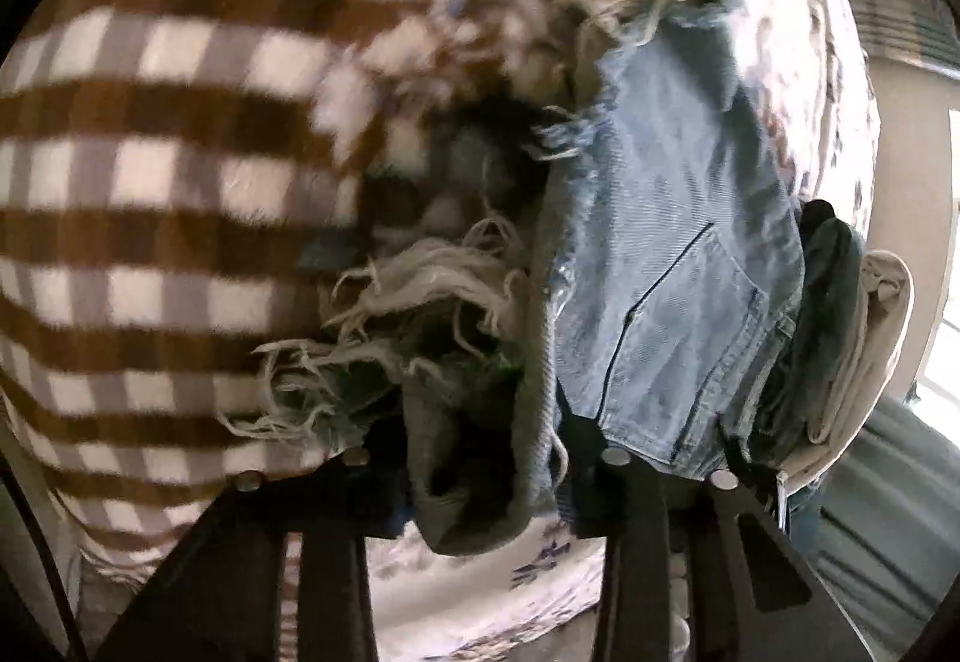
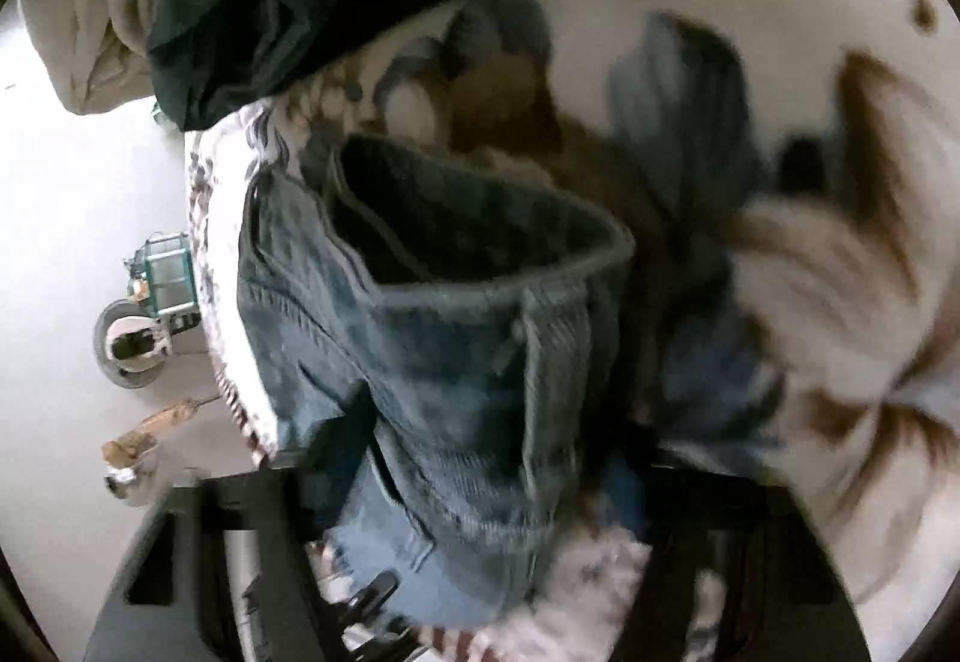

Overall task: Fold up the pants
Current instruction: 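Grasp the folded shorts with both grippers and lift them off the bed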

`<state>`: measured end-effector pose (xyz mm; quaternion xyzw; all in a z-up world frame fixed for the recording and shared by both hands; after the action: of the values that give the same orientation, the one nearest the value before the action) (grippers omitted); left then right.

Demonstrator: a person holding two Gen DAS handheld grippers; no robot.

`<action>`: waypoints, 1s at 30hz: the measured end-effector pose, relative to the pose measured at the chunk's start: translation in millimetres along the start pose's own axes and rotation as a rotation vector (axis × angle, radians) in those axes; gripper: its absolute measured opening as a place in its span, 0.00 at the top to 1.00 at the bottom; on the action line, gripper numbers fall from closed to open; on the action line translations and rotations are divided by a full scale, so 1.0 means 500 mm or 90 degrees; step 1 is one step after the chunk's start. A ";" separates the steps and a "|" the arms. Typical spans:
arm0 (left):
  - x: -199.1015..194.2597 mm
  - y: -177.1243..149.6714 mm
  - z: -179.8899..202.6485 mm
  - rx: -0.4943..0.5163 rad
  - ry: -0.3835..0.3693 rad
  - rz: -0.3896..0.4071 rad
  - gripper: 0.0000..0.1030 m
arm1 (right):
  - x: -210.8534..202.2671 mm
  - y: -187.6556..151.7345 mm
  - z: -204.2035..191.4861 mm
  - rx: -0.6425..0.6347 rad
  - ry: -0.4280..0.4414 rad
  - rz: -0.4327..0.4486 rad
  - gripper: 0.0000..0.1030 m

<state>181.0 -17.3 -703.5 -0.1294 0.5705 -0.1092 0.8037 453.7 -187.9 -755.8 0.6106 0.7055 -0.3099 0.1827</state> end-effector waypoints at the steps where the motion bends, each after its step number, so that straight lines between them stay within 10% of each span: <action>1: -0.004 0.001 0.004 0.017 0.002 0.004 0.72 | -0.004 0.001 0.000 0.004 -0.002 0.011 0.54; 5: -0.044 0.006 0.027 0.111 0.004 0.019 0.75 | -0.044 -0.024 -0.003 0.029 0.019 0.064 0.68; 14: -0.131 0.089 0.005 0.294 0.008 0.039 0.72 | -0.079 -0.213 0.008 0.109 0.072 0.092 0.67; 25: -0.029 0.095 -0.076 0.037 -0.102 -0.003 0.41 | 0.003 -0.171 0.069 0.111 0.095 0.037 0.26; 28: -0.029 0.107 -0.073 0.027 -0.089 0.019 0.41 | 0.026 -0.162 0.047 0.081 0.088 0.033 0.25; 30: -0.031 0.105 -0.055 0.038 -0.078 0.040 0.62 | 0.035 -0.156 0.029 0.060 0.076 0.050 0.44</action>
<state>151.6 35.0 -715.6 -0.0941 0.5205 -0.0927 0.8436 372.6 -189.2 -760.8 0.6633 0.6750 -0.2987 0.1234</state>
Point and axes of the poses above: each gripper's, at about its wrist camera, not at the fingertips, and x roughly the way its jaws point, z to its right, y to its top, the point moved 7 cm from there along x, roughly the way its jaws point, and after that the axes turned 10 degrees about y, right-handed, at the moved point
